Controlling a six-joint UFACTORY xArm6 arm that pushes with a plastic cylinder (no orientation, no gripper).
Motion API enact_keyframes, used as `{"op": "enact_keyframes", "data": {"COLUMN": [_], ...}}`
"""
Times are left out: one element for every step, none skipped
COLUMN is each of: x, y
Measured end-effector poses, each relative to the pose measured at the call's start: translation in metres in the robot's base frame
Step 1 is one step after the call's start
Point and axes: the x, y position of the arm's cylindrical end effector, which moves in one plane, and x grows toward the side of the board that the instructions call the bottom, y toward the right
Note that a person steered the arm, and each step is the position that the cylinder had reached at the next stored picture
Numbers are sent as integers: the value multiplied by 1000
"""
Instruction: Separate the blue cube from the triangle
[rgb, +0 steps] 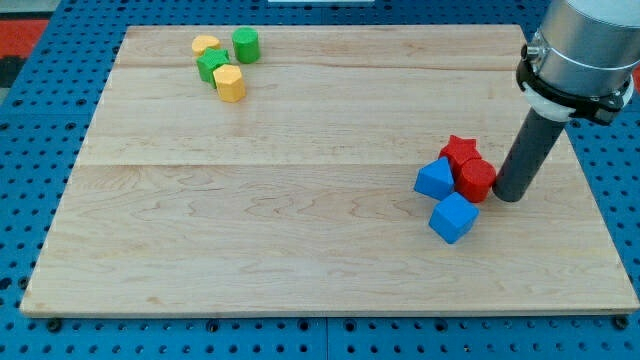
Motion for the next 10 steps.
{"op": "enact_keyframes", "data": {"x": [0,11,28,32,29,10,-11,-13,-13,-17], "y": [0,7,1,-41,-93,-149,-187,-188,-188,-202]}}
